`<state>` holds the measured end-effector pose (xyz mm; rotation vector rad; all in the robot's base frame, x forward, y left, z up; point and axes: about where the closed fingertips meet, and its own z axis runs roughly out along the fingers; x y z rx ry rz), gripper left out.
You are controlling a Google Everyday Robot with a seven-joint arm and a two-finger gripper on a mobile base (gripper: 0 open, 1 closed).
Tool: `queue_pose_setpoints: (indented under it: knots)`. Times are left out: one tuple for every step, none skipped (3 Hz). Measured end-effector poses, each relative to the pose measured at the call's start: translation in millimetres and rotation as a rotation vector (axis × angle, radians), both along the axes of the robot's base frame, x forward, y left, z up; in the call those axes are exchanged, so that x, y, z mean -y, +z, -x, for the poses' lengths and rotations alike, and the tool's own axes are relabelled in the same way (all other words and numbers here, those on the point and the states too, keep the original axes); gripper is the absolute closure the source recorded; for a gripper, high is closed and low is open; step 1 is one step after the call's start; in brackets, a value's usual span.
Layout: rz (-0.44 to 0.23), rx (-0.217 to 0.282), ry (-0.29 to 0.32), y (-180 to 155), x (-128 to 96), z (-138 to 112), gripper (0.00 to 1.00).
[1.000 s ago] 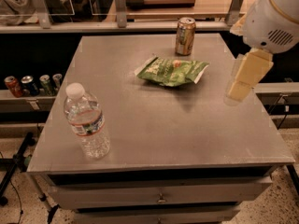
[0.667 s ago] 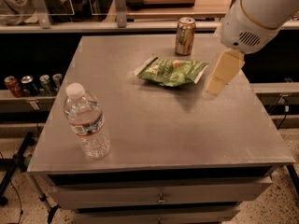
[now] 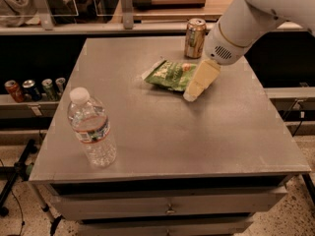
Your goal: Pick green jalapeno chip bag
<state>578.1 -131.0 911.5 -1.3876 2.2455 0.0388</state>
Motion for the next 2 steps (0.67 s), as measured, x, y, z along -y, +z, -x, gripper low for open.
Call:
queue_pose_setpoints:
  knots:
    - [-0.021, 0.022, -0.05, -16.8, -9.1, -29.4, 0.0]
    - [-0.029, 0.02, -0.083, -33.3, -11.5, -49.7, 0.0]
